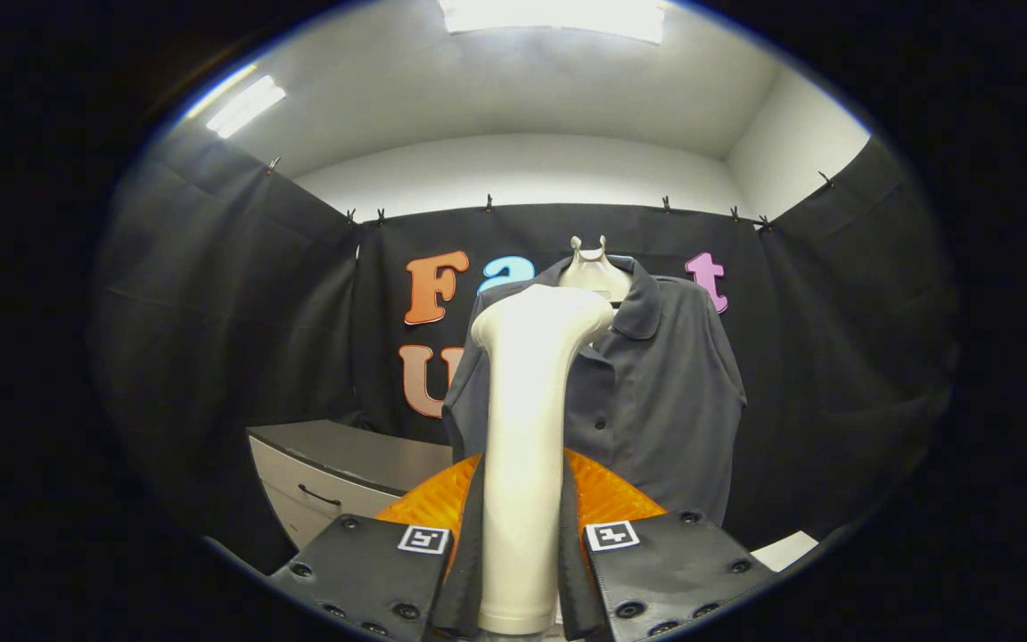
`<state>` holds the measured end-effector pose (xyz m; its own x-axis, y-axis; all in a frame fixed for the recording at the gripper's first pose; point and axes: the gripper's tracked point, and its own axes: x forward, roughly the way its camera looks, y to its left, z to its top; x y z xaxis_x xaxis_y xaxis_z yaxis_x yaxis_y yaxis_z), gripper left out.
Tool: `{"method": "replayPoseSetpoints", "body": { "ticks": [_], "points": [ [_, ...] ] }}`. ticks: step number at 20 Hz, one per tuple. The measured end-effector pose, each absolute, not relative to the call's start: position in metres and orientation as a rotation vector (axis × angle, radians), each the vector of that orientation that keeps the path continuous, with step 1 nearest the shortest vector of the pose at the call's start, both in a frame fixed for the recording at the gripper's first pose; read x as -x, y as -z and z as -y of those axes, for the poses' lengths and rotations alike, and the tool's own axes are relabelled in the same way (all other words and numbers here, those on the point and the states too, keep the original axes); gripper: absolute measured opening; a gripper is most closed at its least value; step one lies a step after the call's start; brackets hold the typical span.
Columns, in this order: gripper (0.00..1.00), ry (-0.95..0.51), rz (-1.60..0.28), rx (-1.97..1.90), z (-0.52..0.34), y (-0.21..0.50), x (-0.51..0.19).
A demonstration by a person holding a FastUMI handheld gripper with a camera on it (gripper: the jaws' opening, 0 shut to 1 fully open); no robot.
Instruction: Iron the clothes twice with a garment steamer, once on the left side and once on the right side.
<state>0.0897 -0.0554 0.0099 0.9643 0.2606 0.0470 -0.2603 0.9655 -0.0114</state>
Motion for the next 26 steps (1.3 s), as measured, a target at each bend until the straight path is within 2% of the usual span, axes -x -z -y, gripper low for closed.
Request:
{"method": "replayPoseSetpoints", "body": {
  "ticks": [26],
  "points": [
    [0.42,-0.267,-0.013,-0.035,0.001,0.053,-0.229]
  ]
}}
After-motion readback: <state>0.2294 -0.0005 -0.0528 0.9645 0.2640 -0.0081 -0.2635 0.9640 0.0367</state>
